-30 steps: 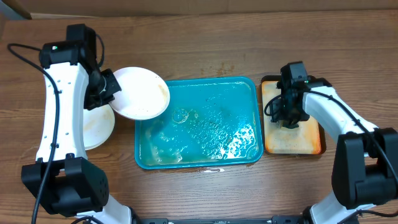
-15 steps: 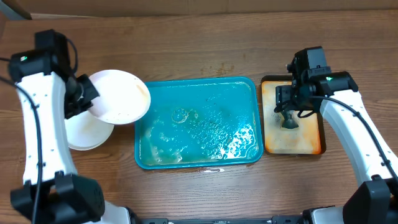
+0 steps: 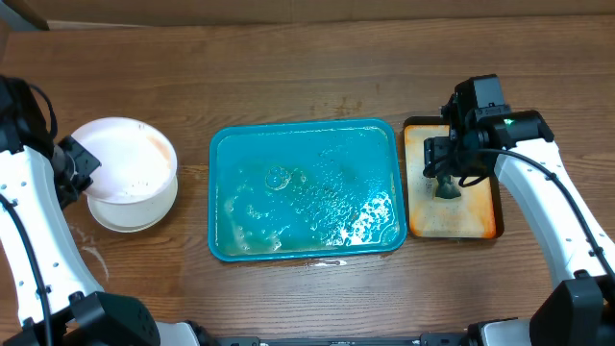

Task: Clean dirty plates on tray and stack at the side
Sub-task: 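Carry the white plate left and stack it on the plate pile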

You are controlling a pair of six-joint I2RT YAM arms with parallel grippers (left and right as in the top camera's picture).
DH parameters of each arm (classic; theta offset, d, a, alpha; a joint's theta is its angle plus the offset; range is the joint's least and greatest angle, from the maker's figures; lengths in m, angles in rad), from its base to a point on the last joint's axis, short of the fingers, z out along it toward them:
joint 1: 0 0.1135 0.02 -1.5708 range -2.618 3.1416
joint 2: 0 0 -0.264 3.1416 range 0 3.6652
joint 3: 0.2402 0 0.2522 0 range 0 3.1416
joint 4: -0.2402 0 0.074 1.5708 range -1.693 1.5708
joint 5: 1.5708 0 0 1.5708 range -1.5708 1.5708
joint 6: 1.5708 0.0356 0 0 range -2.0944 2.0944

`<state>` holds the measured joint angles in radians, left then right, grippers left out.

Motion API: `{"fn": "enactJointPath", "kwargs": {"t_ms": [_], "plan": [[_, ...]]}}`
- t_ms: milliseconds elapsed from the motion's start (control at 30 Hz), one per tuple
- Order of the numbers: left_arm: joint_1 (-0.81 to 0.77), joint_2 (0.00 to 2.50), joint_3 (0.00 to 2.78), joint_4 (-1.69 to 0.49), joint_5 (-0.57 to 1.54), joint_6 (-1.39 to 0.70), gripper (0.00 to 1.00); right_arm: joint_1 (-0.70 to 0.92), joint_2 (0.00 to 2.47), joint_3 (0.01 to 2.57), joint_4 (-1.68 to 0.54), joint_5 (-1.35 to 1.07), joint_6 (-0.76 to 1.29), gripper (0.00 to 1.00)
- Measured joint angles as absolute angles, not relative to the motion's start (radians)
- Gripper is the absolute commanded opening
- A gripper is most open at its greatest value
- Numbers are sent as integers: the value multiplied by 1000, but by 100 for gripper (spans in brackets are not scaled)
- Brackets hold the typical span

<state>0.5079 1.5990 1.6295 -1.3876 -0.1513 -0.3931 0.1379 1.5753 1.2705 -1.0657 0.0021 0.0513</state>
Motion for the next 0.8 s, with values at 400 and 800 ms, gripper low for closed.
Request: {"fn": "enactJointPath", "kwargs": {"t_ms": [400,800], "plan": [[594,1599,1323,-1089,-150,-393,4,138,1575,1271,-1066,-15,51,73],[612,1632,1254,-976,-119,-416,49,138,1575,1271,-1073,-19,51,73]]}}
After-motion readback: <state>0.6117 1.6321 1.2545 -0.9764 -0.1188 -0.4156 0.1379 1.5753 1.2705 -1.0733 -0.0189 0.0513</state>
